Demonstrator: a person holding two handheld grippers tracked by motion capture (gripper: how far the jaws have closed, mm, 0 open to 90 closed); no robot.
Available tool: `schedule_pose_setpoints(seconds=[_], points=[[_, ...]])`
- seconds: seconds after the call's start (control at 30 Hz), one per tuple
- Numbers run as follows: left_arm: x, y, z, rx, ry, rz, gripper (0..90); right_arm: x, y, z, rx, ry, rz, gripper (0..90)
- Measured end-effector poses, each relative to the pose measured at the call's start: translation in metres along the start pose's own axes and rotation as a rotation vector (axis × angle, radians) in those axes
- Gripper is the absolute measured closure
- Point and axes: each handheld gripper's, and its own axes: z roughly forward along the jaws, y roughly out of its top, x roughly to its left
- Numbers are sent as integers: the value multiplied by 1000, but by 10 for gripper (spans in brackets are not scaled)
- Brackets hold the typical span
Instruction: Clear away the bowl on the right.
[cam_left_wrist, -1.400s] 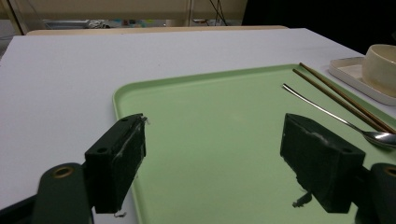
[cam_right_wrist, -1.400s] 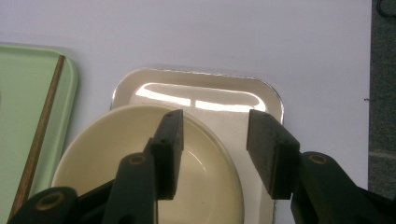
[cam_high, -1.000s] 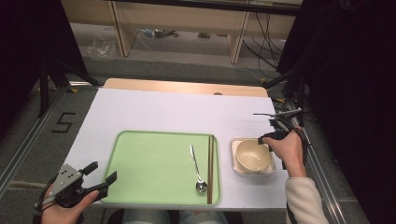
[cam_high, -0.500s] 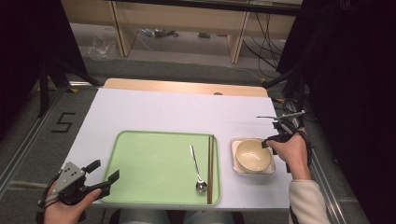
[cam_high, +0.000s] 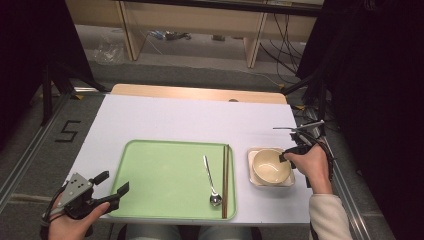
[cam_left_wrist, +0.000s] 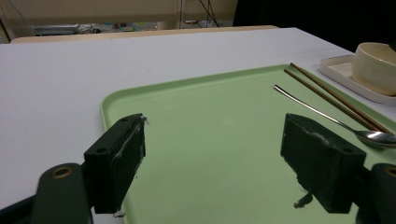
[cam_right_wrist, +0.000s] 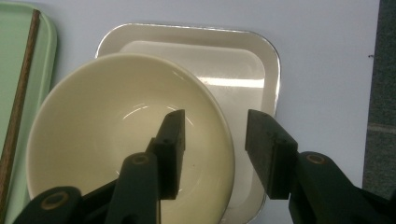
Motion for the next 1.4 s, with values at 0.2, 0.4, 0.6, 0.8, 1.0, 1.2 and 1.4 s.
schedule_pose_setpoints(seconds=[0.2,0.4,0.6,0.8,1.0,1.2,1.4], points=[[0,0,-1,-3,2,-5,216,-2,0,6,24,0,4,630],[0,0,0,-1,2,-2,216,-7,0,18,72,10,20,670],[0,0,0,-2,0,-3,216,-9,0,22,97,-1,32,713],[0,-1,-1,-3,0,-4,216,-4,0,25,123,-12,75,740],[0,-1,-1,-3,3,-3,217,-8,0,30,132,-3,36,763],[0,-1,-1,-3,5,-4,217,-9,0,32,135,4,10,808],[1,-1,-2,-2,7,-6,217,-4,0,32,146,5,82,812]])
